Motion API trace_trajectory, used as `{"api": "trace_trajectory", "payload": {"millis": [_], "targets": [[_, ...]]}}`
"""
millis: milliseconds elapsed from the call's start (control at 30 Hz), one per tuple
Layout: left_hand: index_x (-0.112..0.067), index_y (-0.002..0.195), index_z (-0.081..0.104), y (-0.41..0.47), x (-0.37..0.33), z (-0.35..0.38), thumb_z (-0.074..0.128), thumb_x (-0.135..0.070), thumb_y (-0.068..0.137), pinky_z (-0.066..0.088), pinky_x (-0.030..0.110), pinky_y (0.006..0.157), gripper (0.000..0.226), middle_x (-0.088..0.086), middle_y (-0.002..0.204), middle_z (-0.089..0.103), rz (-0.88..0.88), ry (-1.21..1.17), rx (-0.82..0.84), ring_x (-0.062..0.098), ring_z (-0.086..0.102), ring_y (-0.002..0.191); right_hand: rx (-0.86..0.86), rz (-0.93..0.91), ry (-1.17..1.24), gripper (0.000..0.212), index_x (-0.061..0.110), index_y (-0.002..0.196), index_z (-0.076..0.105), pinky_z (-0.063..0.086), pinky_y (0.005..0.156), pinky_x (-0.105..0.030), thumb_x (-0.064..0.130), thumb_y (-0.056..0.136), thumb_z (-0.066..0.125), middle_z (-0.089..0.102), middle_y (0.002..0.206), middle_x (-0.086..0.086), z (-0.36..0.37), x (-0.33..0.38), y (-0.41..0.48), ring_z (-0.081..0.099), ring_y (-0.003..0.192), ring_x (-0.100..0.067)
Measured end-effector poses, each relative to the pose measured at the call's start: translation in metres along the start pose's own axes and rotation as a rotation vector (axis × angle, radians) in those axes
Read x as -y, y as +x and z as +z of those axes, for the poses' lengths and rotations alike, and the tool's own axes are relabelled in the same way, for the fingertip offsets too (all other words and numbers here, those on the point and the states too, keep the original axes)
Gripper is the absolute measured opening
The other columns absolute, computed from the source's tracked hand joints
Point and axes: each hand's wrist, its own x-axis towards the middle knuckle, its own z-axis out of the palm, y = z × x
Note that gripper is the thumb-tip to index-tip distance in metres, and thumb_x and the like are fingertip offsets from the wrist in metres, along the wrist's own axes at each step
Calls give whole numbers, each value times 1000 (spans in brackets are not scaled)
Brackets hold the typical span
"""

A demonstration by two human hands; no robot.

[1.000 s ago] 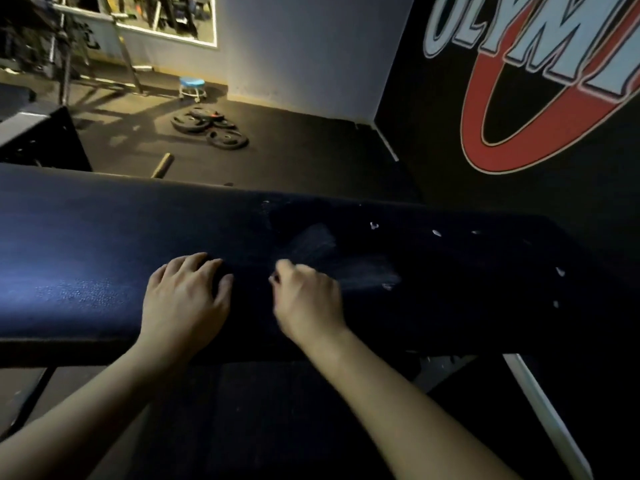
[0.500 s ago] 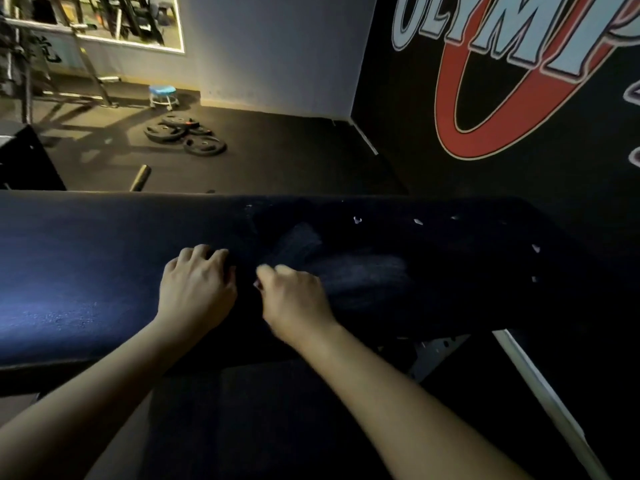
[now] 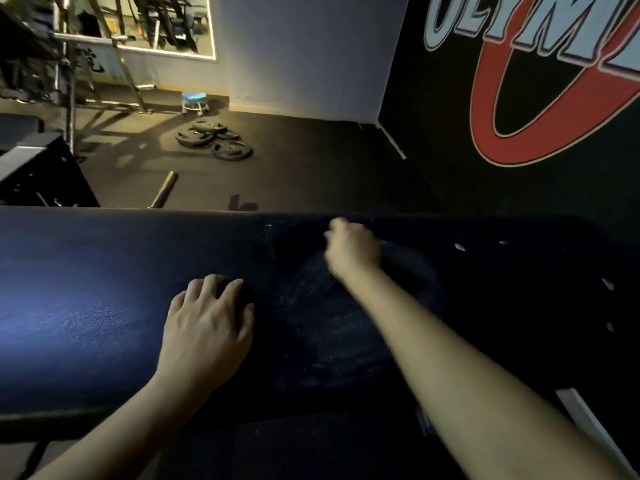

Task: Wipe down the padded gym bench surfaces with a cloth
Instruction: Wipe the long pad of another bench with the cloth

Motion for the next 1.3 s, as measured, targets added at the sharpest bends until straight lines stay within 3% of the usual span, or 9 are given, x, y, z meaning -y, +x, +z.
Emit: {"api": "trace_trajectory", "payload": {"millis": [133,300,400,567,667,900,1133,1233,1300], "targets": [[-23,111,67,18,1,-4,37,-51,91,45,46,87,46,3,104,59,-2,28,-13,29,57,100,117,-431,24,12,17,104,60,37,61,-36,24,101,52,69,96,-11,-3,28,-58,68,85,-38],[-17,122,66,74,6,3,54,-43,99,45,50,96,37,9,122,63,-22,43,10,33,57,114,56,14,-232,21,18,114,60,52,75,-41,32,104,46,71,106,-14,-43,-113,12,68,96,-39],[-19,123,67,92,10,15,44,-49,95,43,52,100,47,8,128,62,-42,27,13,34,56,120,5,186,-214,18,13,114,57,52,78,-43,26,104,48,69,112,-17,-42,-122,50,67,102,-40],[-24,127,68,106,19,26,36,-46,94,37,50,108,50,3,134,62,-86,0,5,29,52,127,167,-246,31,16,15,117,53,48,70,-39,20,103,47,69,111,-14,14,47,7,69,98,-37],[-23,128,67,106,22,30,40,-39,96,37,48,108,45,2,134,63,-74,-18,-32,27,53,128,228,-503,40,14,17,114,53,39,64,-36,18,101,49,69,105,-11,5,47,-30,69,91,-35],[-20,121,69,106,22,39,46,-31,96,42,45,101,36,3,128,65,-51,-61,-91,27,55,119,20,124,-196,21,12,109,56,46,70,-39,30,105,48,70,105,-17,-38,-127,80,68,95,-38],[-17,125,67,106,25,42,45,-31,97,43,48,102,38,6,133,61,-59,-108,-92,30,53,123,159,-244,41,17,13,116,55,48,73,-38,21,102,52,69,111,-14,26,45,45,68,100,-35],[-16,122,68,106,25,42,45,-30,98,45,48,101,36,6,131,62,-51,-100,-91,31,55,120,164,-397,30,17,16,112,56,40,65,-35,30,104,50,71,103,-10,11,15,24,69,92,-34],[-17,121,67,105,21,39,46,-30,99,46,48,100,34,5,130,62,-52,-102,-107,29,55,119,106,-255,-63,22,20,114,57,41,64,-35,37,105,46,73,103,-9,-2,-39,41,70,93,-34]]}}
